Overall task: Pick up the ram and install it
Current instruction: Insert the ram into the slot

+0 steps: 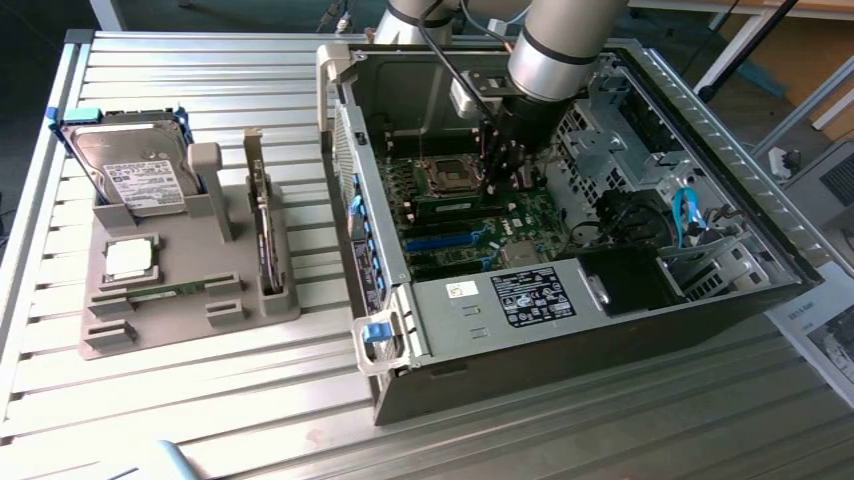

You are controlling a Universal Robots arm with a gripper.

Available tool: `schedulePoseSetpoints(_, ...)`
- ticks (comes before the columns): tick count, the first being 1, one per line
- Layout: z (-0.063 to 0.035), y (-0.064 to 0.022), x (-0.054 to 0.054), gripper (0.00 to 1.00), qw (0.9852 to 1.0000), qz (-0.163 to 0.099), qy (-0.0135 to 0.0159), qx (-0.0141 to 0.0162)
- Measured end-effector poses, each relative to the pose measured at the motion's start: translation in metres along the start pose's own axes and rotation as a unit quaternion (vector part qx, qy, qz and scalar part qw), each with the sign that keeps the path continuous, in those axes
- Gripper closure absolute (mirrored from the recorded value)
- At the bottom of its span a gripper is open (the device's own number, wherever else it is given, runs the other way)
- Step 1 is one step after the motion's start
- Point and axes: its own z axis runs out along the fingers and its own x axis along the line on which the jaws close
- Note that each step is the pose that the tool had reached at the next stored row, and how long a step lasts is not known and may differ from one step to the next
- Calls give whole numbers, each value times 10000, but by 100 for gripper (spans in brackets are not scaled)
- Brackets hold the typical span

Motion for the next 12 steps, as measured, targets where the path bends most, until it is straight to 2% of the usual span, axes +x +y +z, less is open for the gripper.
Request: schedulePoseSetpoints(12, 0, -15, 2, 88, 10000, 0, -1, -1)
